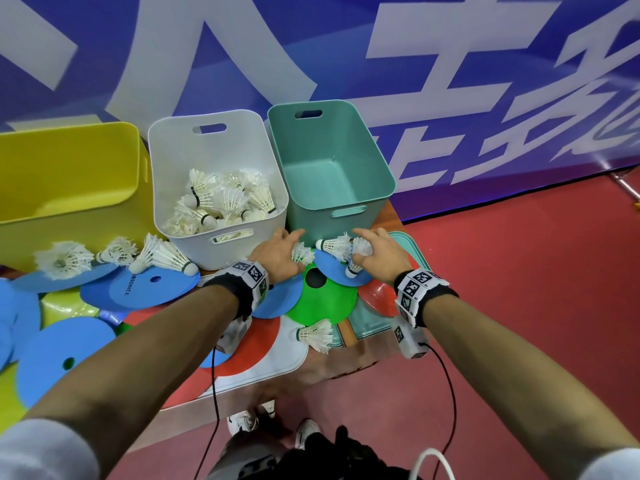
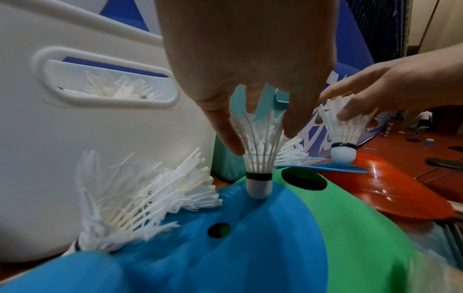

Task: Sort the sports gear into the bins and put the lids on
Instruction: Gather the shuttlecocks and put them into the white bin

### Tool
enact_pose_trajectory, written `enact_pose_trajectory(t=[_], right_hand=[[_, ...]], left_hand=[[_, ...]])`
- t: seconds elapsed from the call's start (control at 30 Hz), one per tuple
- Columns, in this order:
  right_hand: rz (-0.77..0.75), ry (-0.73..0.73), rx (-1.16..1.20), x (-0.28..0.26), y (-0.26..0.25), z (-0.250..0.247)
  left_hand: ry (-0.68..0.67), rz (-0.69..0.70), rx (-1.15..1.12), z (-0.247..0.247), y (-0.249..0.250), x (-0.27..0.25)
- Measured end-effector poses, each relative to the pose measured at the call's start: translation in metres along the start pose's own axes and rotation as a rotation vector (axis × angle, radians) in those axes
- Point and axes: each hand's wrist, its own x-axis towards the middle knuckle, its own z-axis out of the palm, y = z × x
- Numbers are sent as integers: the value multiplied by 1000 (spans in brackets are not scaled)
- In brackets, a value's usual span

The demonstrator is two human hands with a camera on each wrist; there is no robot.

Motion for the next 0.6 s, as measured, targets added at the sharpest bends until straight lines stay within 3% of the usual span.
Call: enact_pose_trajectory(t=[0.23, 0.43, 0.6], right_hand=[[-92, 27, 33, -9, -24, -7], [-191, 86, 1, -6, -69, -19], [-295, 127, 11, 8, -116, -31]], left_hand=[[7, -4, 12, -6, 0, -21], [139, 15, -56, -34, -9, -48], [329, -16, -135, -73, -28, -72]])
